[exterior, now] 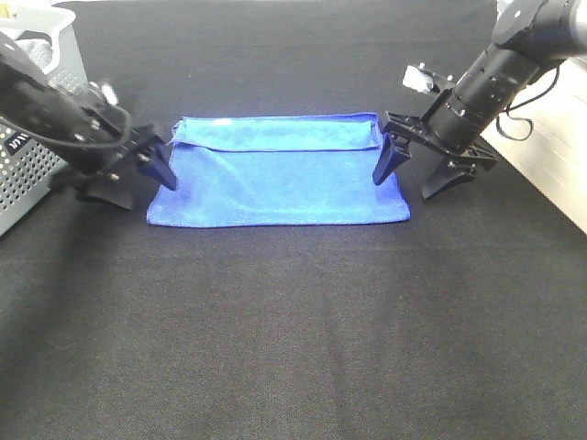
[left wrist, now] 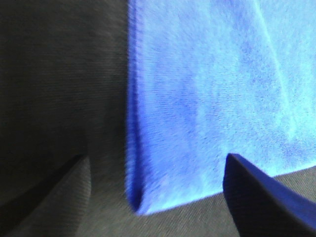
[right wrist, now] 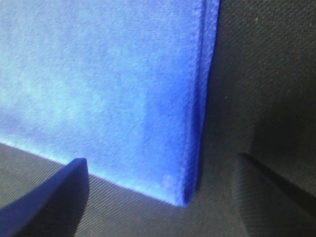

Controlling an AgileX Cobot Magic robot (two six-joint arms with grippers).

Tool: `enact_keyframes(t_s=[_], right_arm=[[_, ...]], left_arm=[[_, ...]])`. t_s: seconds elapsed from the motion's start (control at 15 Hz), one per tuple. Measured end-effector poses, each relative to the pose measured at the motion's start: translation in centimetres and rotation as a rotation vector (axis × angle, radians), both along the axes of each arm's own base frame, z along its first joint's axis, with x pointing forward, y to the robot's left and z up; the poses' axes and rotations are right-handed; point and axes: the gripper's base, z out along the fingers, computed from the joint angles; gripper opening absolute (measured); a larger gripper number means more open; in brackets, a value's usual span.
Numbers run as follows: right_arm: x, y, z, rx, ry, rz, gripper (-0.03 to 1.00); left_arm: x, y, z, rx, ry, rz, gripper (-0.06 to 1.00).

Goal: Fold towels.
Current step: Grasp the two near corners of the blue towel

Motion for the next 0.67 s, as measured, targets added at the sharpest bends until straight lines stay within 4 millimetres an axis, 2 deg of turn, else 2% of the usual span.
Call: enact_keyframes(t_s=[0.2, 0.33, 0.4, 0.47, 0.53, 0.6, 0.67], right_arm=[[0.2, 0.1, -1.9, 0.011, 0.019, -0.001, 0.75], [0.2, 0.3, -2.2, 0.034, 0.022, -0.006, 0.73], [0.3, 0.4, -2.5, 0.048, 0.026, -0.008, 0.69], [0.3, 0.4, -2.5, 0.048, 0.026, -0.008, 0.69], [0.3, 0.5, -2.5, 0.052, 0.027, -0.009, 0.58], [0.3, 0.5, -2.9, 0.051, 0.034, -0.008, 0.44], [0.2, 0.5, -3.2, 0.049, 0.041, -0.009, 0.22]], left_arm=[[0.0, -2.5, -1.6, -0.011, -0.002, -0.004, 0.72], [0.3, -3.2, -1.9, -0.03, -0.007, 0.007, 0.7], [0.3, -3.5, -2.0, -0.038, -0.005, 0.01, 0.64], [0.3, -3.5, -2.0, -0.038, -0.005, 0.01, 0.64], [0.3, -3.6, -2.2, -0.042, -0.001, 0.014, 0.52], [0.2, -3.7, -2.7, -0.041, 0.009, 0.012, 0.36], [0.2, -3.7, -2.8, -0.04, 0.013, 0.011, 0.09]])
